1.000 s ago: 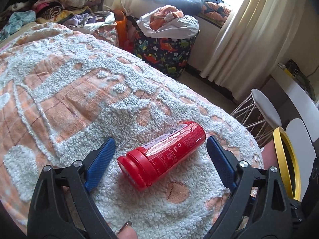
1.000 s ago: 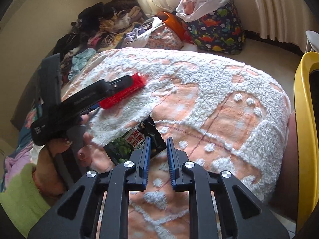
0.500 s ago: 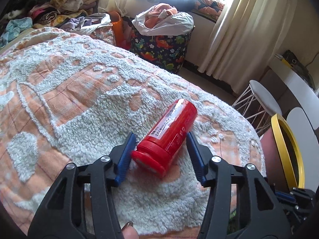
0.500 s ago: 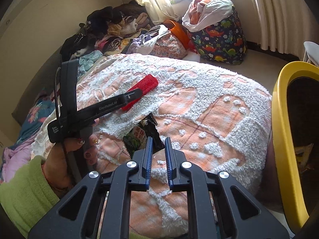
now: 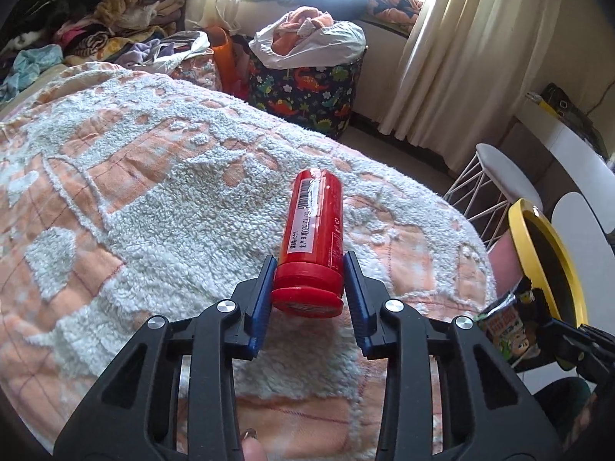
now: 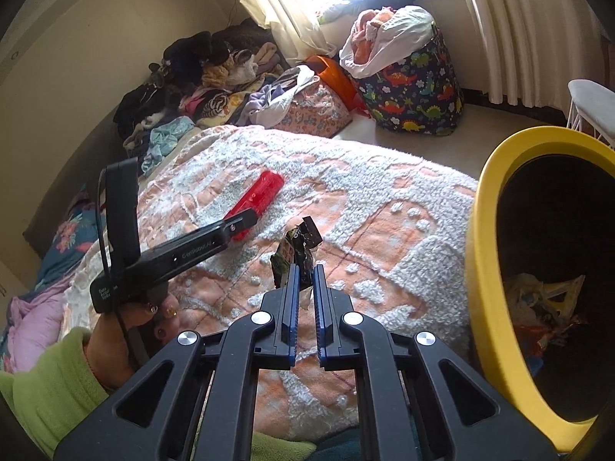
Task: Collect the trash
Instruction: 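Lift and carry the red bottle and green packet with both grippers over the bin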
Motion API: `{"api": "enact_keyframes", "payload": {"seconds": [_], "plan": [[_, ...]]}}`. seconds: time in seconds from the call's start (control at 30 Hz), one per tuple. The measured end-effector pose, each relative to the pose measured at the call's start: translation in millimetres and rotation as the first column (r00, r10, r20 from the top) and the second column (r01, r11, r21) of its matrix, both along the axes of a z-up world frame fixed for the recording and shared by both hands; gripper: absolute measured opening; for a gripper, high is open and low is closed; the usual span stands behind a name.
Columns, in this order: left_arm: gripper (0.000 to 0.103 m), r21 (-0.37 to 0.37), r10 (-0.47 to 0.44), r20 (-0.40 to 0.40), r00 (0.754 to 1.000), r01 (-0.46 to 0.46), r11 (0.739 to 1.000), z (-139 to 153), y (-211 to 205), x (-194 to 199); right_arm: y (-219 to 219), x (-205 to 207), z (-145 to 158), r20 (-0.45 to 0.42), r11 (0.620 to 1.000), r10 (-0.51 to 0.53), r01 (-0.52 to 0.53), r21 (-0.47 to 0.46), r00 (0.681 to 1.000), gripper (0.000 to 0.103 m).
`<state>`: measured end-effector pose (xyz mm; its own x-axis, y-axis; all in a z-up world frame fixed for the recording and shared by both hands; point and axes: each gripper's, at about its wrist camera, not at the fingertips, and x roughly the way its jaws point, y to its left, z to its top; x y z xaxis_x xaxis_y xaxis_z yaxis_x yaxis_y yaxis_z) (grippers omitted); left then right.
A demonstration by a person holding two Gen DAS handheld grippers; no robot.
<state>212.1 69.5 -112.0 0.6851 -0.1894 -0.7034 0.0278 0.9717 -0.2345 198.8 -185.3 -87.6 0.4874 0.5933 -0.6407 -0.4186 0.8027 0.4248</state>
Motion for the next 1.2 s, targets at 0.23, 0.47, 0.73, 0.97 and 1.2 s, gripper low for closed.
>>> {"api": "enact_keyframes", "payload": {"seconds": [0.23, 0.47, 0.73, 0.97, 1.2], "plan": [[0.027, -0.017, -0.030, 0.034, 0.999, 0.031, 0.999, 15, -19, -11, -27, 1, 17, 0.032, 0.998, -0.050, 0.049, 0.032, 0.998, 0.007], [0.027, -0.032, -0.073, 0.059, 0.996, 0.075, 0.997, 26, -37, -18, -60, 4, 26, 0.060, 0.992, -0.121, 0.119, 0.040, 0.991, 0.007], [0.027, -0.029, -0.116, 0.077, 0.990, 0.118, 0.993, 35, -56, -25, -100, 11, 31, 0.066, 0.975, -0.219, 0.215, 0.053, 0.974, 0.007], [0.027, -0.036, -0.154, 0.090, 0.984, 0.157, 0.987, 44, -71, -31, -128, 14, 32, 0.061, 0.956, -0.291, 0.288, 0.065, 0.955, 0.007], [0.027, -0.040, -0.210, 0.097, 0.973, 0.215, 0.976, 51, -92, -36, -153, 14, 34, 0.066, 0.936, -0.350, 0.346, 0.057, 0.934, 0.007]]}}
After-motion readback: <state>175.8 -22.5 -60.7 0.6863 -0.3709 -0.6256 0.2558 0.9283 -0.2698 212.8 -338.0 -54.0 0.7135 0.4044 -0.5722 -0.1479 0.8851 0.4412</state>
